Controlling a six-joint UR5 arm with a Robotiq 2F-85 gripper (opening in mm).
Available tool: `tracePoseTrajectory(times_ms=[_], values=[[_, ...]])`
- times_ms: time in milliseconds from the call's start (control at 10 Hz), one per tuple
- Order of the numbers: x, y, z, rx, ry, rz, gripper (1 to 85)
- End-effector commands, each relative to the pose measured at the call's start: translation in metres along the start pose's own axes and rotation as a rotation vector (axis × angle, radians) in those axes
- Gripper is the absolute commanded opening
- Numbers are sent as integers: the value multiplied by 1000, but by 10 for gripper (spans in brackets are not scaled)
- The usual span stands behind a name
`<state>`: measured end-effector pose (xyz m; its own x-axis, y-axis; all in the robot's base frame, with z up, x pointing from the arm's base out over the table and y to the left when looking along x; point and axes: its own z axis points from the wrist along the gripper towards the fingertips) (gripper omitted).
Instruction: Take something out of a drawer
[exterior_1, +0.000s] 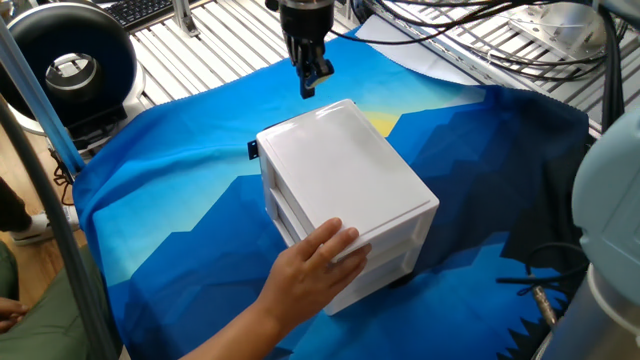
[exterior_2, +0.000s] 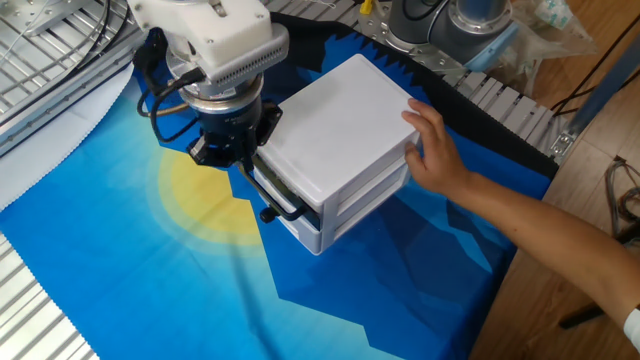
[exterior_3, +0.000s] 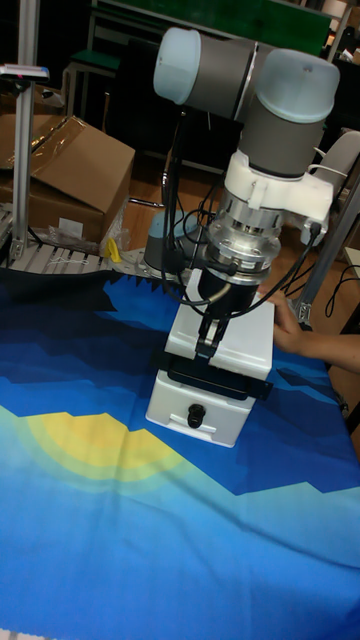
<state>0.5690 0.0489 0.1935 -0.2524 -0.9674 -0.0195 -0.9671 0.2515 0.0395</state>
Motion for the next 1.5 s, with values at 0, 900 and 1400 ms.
tracePoseTrajectory(times_ms=[0,900,1400], values=[[-9,-4,5,-6,-24,-5,10],[-6,20,30,-92,-33,-34,10],[-3,27,36,-119,-30,-38,10]])
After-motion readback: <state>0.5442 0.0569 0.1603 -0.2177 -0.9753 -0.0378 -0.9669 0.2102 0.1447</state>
